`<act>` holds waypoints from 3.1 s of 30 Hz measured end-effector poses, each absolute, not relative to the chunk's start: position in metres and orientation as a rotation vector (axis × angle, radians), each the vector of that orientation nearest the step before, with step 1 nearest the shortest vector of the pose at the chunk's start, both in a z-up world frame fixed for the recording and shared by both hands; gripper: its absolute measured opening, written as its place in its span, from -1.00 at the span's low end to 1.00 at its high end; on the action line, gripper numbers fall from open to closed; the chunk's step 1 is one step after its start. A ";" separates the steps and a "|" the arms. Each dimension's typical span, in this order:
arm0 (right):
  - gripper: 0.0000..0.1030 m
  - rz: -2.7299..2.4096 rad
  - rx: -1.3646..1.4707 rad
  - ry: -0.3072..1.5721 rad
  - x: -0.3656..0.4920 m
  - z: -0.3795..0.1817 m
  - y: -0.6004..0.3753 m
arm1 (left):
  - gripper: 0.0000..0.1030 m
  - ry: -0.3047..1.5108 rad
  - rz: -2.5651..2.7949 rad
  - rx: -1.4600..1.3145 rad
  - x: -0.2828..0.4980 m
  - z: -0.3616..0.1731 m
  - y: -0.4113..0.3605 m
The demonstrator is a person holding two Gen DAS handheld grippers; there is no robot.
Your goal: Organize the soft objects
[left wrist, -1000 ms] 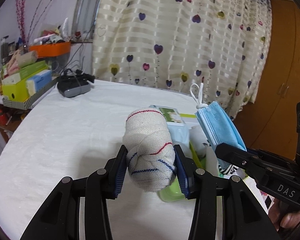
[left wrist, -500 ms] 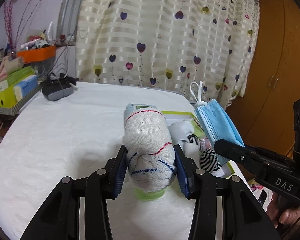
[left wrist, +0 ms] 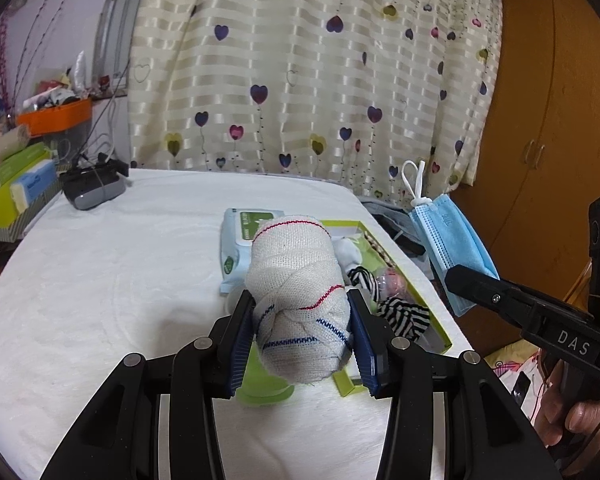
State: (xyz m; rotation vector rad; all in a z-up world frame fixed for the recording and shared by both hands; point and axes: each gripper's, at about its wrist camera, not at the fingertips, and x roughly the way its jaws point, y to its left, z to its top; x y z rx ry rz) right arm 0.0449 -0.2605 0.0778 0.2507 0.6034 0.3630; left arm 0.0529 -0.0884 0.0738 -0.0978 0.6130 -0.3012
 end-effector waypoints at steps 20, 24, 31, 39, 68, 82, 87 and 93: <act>-0.64 0.241 0.244 0.709 0.059 0.029 -0.305 | -0.16 0.697 -0.401 -0.070 0.077 0.043 -0.147; -0.64 0.201 0.218 0.784 0.069 0.005 -0.310 | -0.15 0.726 -0.436 -0.068 0.083 0.031 -0.162; -0.64 0.192 0.188 0.860 0.083 -0.021 -0.313 | -0.15 0.794 -0.491 -0.077 0.098 0.007 -0.181; -0.64 0.195 0.184 0.861 0.094 -0.026 -0.316 | -0.15 0.825 -0.508 -0.083 0.110 -0.004 -0.190; -0.28 0.200 0.134 0.776 0.074 -0.002 -0.321 | -0.10 0.795 -0.523 -0.089 0.109 0.000 -0.192; -0.28 0.209 0.154 0.738 0.050 0.010 -0.314 | -0.10 0.752 -0.468 -0.043 0.079 0.012 -0.181; -0.28 0.188 0.125 0.739 0.035 0.013 -0.304 | -0.10 0.736 -0.445 -0.030 0.064 0.016 -0.175; -0.22 0.182 0.094 0.730 0.020 0.016 -0.292 | -0.10 0.718 -0.417 -0.006 0.042 0.018 -0.169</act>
